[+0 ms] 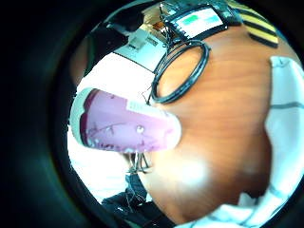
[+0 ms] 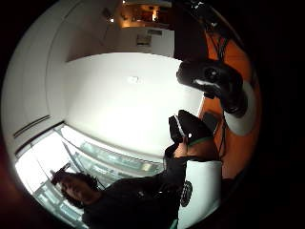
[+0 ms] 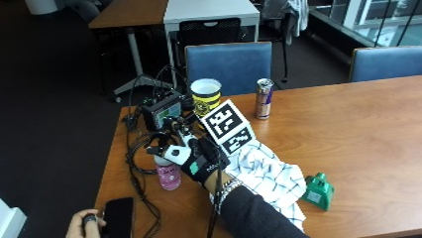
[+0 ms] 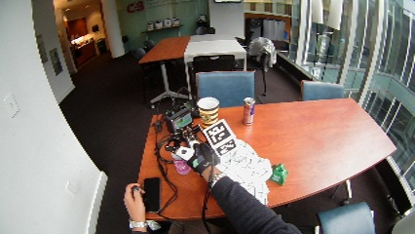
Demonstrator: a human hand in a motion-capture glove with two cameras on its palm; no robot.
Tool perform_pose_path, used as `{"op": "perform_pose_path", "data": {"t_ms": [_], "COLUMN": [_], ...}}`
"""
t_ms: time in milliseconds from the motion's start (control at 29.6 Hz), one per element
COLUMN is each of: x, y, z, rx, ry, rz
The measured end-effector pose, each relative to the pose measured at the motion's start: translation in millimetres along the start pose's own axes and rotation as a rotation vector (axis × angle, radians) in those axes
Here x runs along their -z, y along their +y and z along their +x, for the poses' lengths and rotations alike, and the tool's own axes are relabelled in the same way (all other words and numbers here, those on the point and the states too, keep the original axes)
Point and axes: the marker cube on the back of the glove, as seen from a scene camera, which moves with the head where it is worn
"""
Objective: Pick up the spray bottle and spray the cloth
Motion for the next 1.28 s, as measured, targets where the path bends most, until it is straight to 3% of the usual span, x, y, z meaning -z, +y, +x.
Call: {"op": "perform_pose_path", "data": {"t_ms": [203, 778, 1285], "x": [8, 36, 34], "y": [12, 111, 164], "z": [-18, -96, -125], "rx": [0.051, 0.302, 0.419], "ry": [0.304, 0.725, 0.869], "rz": [-0.15, -0.353, -0.418]}}
